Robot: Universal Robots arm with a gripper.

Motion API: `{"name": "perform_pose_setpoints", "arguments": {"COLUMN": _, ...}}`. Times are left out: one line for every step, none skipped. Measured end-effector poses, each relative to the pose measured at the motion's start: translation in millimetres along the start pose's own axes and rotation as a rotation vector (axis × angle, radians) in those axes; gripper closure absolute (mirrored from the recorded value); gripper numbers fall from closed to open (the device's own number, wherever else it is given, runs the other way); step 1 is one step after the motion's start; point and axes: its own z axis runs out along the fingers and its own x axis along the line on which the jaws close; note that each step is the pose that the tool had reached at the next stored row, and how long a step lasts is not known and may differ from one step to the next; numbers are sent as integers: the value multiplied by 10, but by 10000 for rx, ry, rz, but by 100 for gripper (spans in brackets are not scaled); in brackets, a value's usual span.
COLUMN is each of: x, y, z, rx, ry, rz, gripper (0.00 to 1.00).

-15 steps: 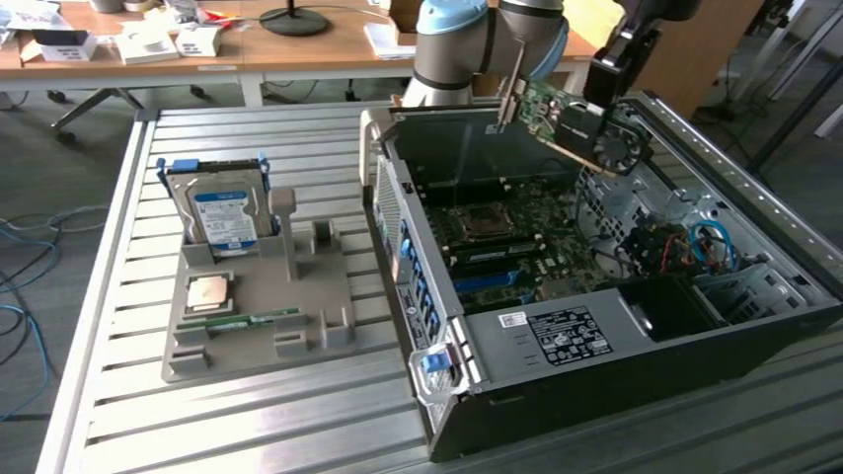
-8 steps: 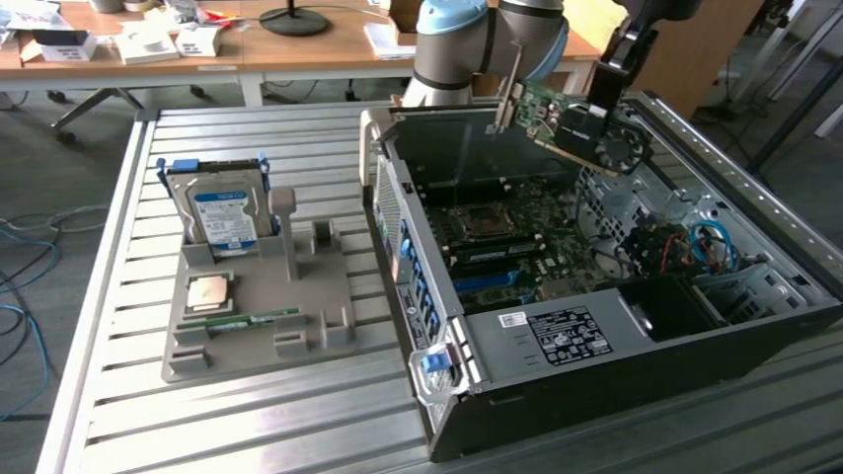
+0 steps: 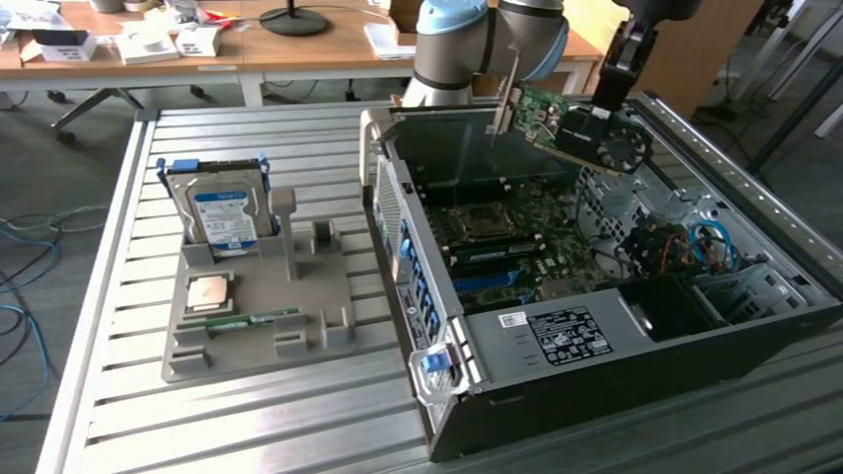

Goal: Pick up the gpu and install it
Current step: 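Insert the gpu into the slot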

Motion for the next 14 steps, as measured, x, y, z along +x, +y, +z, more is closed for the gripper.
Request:
{"name": "perform_pose_setpoints", "arguments": {"x": 0, "y": 0, "z": 0, "rx": 13, "ry": 10, "rz": -117, "gripper": 74}}
{"name": "perform_pose_setpoints", "arguments": {"x": 0, "y": 1, "z": 0, "rx": 25, "ry": 20, "rz": -234, "gripper": 74}}
{"name": "perform_pose_setpoints", "arguments": {"x": 0, "y": 1, "z": 0, "rx": 37, "ry": 29, "rz": -351, "gripper": 74}}
{"name": "perform_pose_setpoints", "arguments": {"x": 0, "y": 1, "z": 0, "rx": 48, "ry": 37, "rz": -470, "gripper": 74}}
{"name": "perform_pose_setpoints", "arguments": {"x": 0, "y": 1, "z": 0, "rx": 59, "ry": 45, "rz": -593, "gripper": 74}}
{"name": "perform_pose_setpoints", "arguments": {"x": 0, "y": 1, "z": 0, "rx": 71, "ry": 54, "rz": -726, "gripper": 74}}
{"name": "perform_pose_setpoints", "arguments": {"x": 0, "y": 2, "z": 0, "rx": 82, "ry": 63, "rz": -849, "gripper": 74}}
{"name": "perform_pose_setpoints", "arguments": {"x": 0, "y": 2, "z": 1, "rx": 93, "ry": 72, "rz": -974, "gripper": 74}}
{"name": "perform_pose_setpoints", "arguments": {"x": 0, "y": 2, "z": 1, "rx": 104, "ry": 79, "rz": -1104, "gripper": 74}}
{"name": "perform_pose_setpoints", "arguments": {"x": 0, "y": 2, "z": 1, "rx": 116, "ry": 88, "rz": -1242, "gripper": 74}}
{"name": "perform_pose_setpoints", "arguments": {"x": 0, "y": 2, "z": 1, "rx": 127, "ry": 95, "rz": -1378, "gripper": 74}}
{"name": "perform_pose_setpoints", "arguments": {"x": 0, "y": 2, "z": 1, "rx": 139, "ry": 103, "rz": -1517, "gripper": 74}}
{"name": "perform_pose_setpoints", "arguments": {"x": 0, "y": 2, "z": 0, "rx": 150, "ry": 112, "rz": -1653, "gripper": 74}}
{"name": "perform_pose_setpoints", "arguments": {"x": 0, "y": 2, "z": 0, "rx": 161, "ry": 121, "rz": -1793, "gripper": 74}}
